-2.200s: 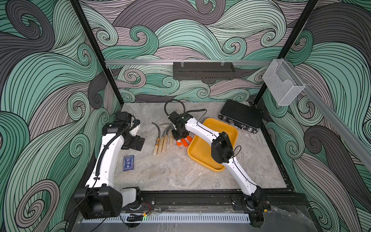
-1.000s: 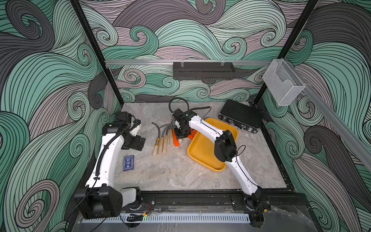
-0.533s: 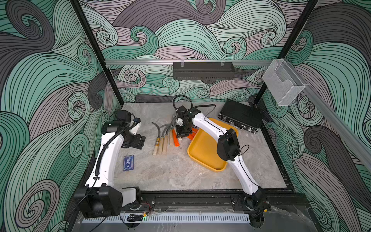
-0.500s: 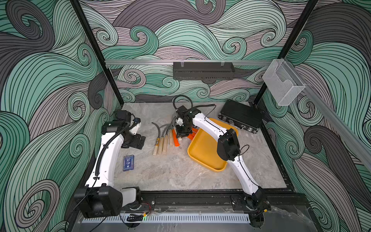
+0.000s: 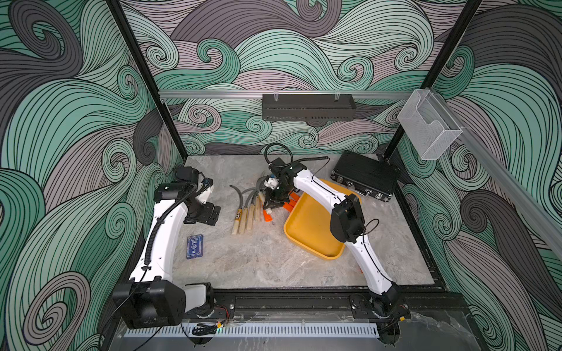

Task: Put small sickles into storage boxes
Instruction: Pick up the sickle at the center of the board.

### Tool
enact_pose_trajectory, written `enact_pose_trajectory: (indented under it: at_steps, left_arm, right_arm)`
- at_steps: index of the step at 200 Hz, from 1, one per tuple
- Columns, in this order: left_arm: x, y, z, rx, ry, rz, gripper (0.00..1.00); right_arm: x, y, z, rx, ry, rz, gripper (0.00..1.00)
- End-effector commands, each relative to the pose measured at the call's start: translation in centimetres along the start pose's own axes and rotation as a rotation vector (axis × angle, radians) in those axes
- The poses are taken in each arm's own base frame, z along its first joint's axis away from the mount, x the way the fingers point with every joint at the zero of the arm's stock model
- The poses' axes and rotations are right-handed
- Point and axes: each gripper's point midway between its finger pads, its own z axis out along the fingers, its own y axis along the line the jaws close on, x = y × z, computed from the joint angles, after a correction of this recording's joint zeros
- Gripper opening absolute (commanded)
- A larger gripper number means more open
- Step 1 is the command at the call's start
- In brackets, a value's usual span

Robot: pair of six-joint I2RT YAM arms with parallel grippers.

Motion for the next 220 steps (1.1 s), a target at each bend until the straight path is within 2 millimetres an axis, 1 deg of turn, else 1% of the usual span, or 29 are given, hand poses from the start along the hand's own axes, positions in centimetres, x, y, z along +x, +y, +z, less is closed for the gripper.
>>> enact_pose_trajectory:
  at_steps: [1, 14, 52, 81, 114, 163, 205, 220]
  left_arm:
    - [-0.3, -0.2, -1.1, 0.010, -0.009, 0.007, 0.99]
    - [-0.4, -0.2, -1.2, 0.009, -0.012, 0.007, 0.99]
    - [-0.6, -0.1, -1.4, 0.006, -0.018, 0.004, 0.99]
    - [-0.7, 0.0, -1.5, 0.001, -0.021, 0.000, 0.99]
    - [-0.9, 0.0, -1.6, 0.002, -0.025, -0.004, 0.99]
    - [-1.0, 0.1, -1.6, -0.001, -0.028, -0.006, 0.99]
    - [-1.3, 0.3, -2.0, -0.011, -0.040, -0.005, 0.99]
    - [-1.4, 0.3, -2.1, -0.013, -0.046, -0.006, 0.99]
  right_arm:
    - [0.3, 1.8, -2.0, -0.069, -0.007, -0.004, 0.17]
    - [0.1, 1.8, -2.3, -0.078, -0.012, 0.002, 0.16]
    - [-0.4, 2.7, -3.2, -0.115, -0.038, -0.012, 0.16]
    - [-0.8, 3.7, -4.1, -0.151, -0.060, -0.028, 0.17]
    - [-1.3, 4.2, -4.8, -0.190, -0.077, -0.024, 0.16]
    - [-1.8, 5.4, -5.5, -0.277, -0.088, -0.014, 0.16]
    - [-2.2, 7.0, -7.1, -0.388, -0.117, -0.012, 0.16]
    - [-2.3, 7.2, -7.6, -0.421, -0.125, -0.003, 0.16]
